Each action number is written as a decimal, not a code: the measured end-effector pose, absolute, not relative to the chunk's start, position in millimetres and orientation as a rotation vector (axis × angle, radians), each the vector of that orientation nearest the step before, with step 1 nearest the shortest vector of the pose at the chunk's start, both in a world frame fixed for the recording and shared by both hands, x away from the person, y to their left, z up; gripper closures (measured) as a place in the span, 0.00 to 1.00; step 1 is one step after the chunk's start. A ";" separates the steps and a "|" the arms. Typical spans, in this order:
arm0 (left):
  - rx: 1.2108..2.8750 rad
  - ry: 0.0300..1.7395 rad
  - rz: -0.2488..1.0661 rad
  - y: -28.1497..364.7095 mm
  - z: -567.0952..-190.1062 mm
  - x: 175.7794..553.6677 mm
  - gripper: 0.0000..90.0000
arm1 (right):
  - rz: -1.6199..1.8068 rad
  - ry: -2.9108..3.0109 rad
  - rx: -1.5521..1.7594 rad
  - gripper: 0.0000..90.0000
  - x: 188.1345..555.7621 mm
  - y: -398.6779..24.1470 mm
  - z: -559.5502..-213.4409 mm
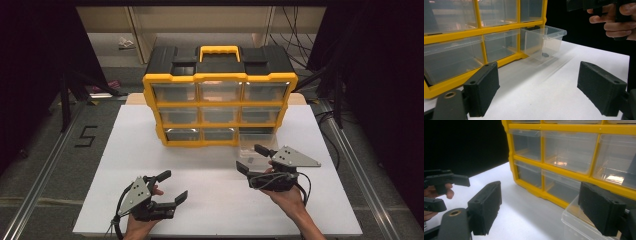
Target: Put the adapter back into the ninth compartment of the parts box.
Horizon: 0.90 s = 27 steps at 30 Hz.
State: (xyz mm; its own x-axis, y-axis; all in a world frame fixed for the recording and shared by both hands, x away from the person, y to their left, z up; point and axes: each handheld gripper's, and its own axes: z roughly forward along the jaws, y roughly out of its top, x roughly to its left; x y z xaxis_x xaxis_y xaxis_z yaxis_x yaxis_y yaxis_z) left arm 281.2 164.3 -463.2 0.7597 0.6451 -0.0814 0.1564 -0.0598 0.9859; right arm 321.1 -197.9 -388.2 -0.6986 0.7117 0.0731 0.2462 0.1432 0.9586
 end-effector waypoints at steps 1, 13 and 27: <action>1.610 0.656 0.450 164.3 -463.2 281.2 0.19 | 1.574 2.027 0.914 0.22 320.5 -197.8 -388.7; 1.611 0.657 0.448 164.4 -463.4 281.5 0.19 | 1.596 2.013 0.894 0.20 313.7 -200.6 -394.9; 1.612 0.655 0.447 164.2 -463.4 281.5 0.19 | 1.595 1.995 0.894 0.20 303.5 -208.8 -404.3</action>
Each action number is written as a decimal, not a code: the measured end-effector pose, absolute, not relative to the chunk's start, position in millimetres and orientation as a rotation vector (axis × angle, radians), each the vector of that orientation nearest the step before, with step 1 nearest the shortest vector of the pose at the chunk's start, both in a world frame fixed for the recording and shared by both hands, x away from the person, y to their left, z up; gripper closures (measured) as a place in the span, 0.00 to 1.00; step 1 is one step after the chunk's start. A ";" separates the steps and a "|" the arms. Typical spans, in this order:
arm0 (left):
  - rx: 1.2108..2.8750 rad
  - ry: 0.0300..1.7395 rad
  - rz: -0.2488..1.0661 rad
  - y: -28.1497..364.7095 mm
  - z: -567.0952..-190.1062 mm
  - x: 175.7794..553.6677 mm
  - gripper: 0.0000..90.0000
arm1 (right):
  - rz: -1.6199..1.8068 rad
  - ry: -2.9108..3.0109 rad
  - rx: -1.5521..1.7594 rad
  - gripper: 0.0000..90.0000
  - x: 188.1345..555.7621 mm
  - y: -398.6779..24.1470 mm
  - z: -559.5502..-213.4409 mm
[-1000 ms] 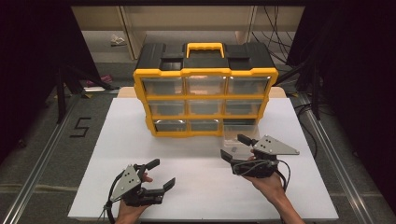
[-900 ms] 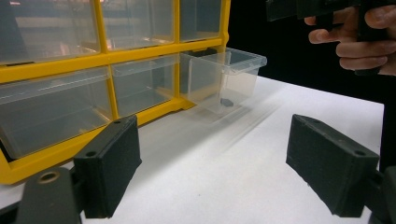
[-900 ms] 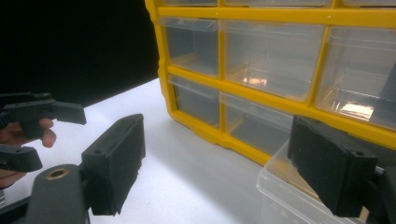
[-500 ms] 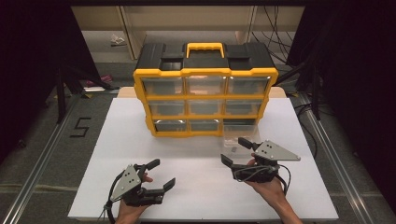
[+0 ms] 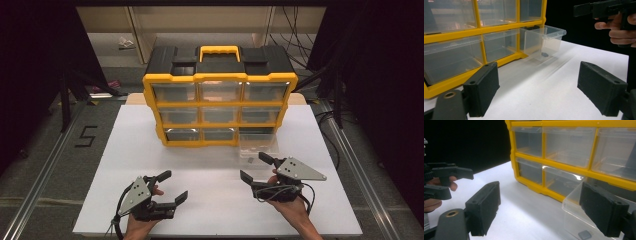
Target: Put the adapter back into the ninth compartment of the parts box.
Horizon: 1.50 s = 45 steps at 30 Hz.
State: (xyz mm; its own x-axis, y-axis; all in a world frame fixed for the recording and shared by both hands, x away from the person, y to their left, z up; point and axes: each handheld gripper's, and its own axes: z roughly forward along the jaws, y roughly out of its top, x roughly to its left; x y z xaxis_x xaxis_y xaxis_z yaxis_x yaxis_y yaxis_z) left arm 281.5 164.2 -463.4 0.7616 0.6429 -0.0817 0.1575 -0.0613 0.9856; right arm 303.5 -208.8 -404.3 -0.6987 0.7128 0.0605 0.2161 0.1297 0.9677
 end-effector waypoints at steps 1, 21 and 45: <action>1.612 0.654 0.447 164.1 -463.5 281.5 0.19 | 1.593 1.995 0.893 0.20 303.1 -209.5 -404.9; 1.614 0.652 0.447 164.1 -463.4 281.2 0.19 | 1.579 1.982 0.903 0.20 296.1 -216.7 -415.6; 1.621 0.648 0.442 164.5 -463.6 279.5 0.19 | 1.549 1.967 0.932 0.20 286.7 -229.5 -430.6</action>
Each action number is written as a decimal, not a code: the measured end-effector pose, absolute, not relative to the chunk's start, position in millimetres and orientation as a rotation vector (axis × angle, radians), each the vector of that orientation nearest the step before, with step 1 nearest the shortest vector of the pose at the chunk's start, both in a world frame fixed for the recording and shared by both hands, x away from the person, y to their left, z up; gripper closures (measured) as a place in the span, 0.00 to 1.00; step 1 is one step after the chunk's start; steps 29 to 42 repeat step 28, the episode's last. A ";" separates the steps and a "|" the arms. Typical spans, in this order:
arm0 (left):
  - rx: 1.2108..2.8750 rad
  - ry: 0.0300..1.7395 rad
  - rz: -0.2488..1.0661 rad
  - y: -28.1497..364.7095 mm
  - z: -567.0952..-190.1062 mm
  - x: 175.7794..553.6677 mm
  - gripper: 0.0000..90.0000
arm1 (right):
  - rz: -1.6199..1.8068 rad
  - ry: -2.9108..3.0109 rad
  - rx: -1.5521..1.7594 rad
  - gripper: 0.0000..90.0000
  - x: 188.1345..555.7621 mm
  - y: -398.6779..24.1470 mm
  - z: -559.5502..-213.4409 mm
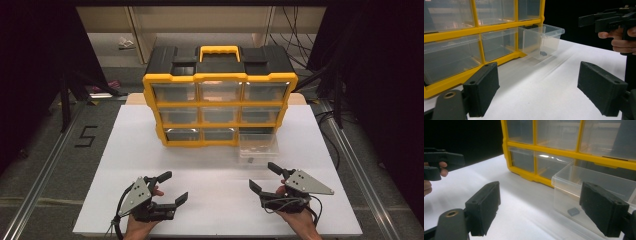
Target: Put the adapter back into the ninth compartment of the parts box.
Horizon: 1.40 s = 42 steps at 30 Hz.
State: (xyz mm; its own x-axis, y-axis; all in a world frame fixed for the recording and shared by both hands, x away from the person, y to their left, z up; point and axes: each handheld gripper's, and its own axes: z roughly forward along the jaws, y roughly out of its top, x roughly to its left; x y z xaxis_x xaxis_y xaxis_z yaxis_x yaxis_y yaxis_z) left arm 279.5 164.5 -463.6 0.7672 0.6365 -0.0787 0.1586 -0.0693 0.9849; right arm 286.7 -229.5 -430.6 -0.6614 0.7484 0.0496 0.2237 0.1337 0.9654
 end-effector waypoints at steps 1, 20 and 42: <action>1.622 0.649 0.443 164.8 -463.6 279.3 0.19 | 1.550 1.966 0.931 0.20 286.2 -229.9 -431.0; 1.625 0.650 0.440 163.7 -464.1 280.8 0.19 | 1.534 1.951 0.937 0.20 279.8 -235.1 -437.7; 1.625 0.650 0.438 162.9 -464.3 282.3 0.19 | 1.527 1.957 0.937 0.20 280.3 -234.3 -439.4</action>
